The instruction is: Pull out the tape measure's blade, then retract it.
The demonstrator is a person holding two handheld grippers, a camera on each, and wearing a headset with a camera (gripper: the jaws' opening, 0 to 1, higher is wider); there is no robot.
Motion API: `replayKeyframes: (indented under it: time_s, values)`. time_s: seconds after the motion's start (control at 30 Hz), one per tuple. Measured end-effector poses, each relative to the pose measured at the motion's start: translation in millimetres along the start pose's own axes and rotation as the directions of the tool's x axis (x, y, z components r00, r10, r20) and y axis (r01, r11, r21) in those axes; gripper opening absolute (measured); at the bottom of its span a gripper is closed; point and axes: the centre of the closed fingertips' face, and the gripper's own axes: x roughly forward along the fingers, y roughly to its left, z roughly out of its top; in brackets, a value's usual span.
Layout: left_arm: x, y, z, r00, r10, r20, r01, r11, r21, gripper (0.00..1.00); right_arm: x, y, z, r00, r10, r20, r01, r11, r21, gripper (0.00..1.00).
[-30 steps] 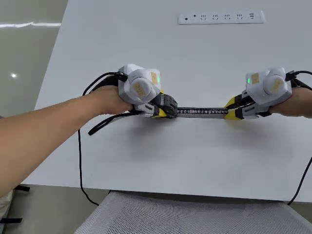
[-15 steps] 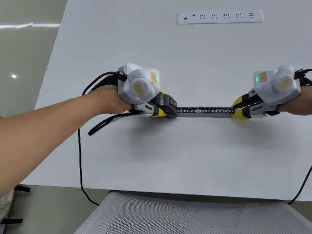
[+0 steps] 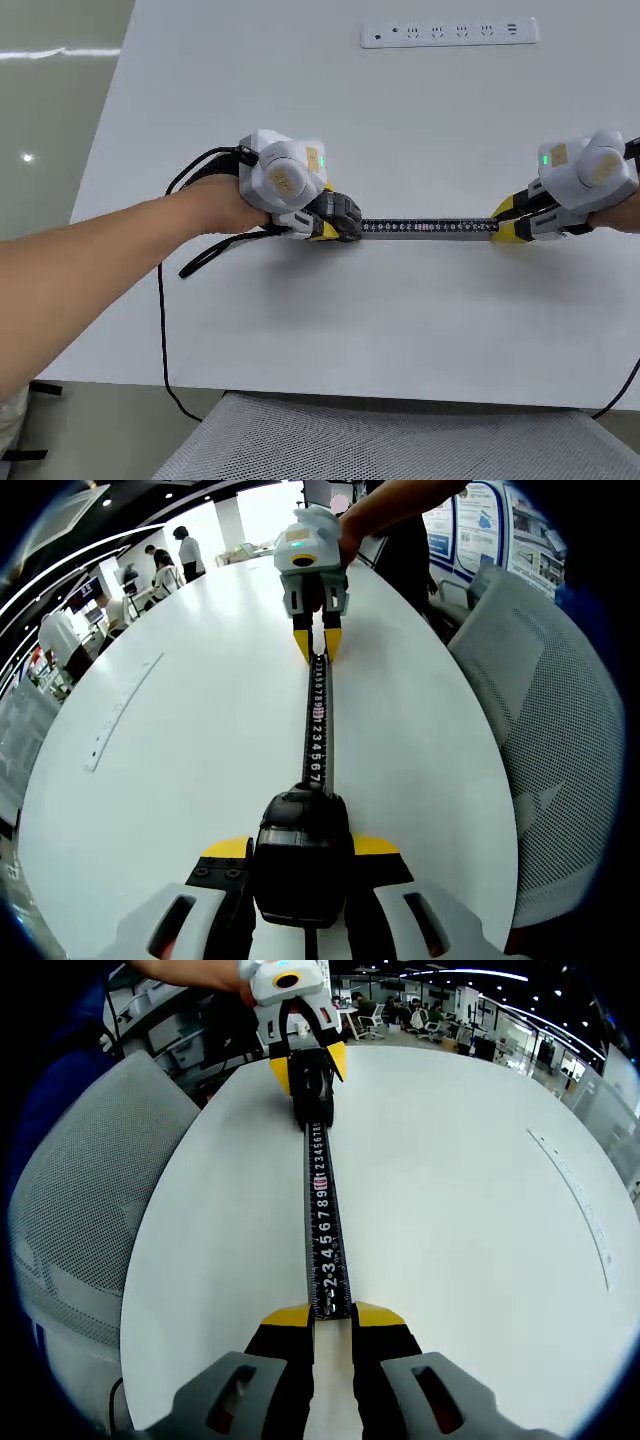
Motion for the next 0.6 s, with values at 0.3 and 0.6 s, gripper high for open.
replayKeyframes:
  time_s: [0.3, 0.6]
  values:
    - [0.2, -0.2, 0.1, 1.0000, -0.002, -0.001, 0.002, 1.000, 0.000, 0.30, -10.2, -0.7, -10.6, 0.9999, -0.007, -0.015, 0.007, 1.000, 0.007, 0.09]
    - [0.2, -0.2, -0.2, 1.0000, 0.000, -0.003, 0.000, 1.000, 0.000, 0.30, -20.3, -2.2, -24.3, 0.9996, -0.012, -0.026, 0.013, 1.000, 0.019, 0.09]
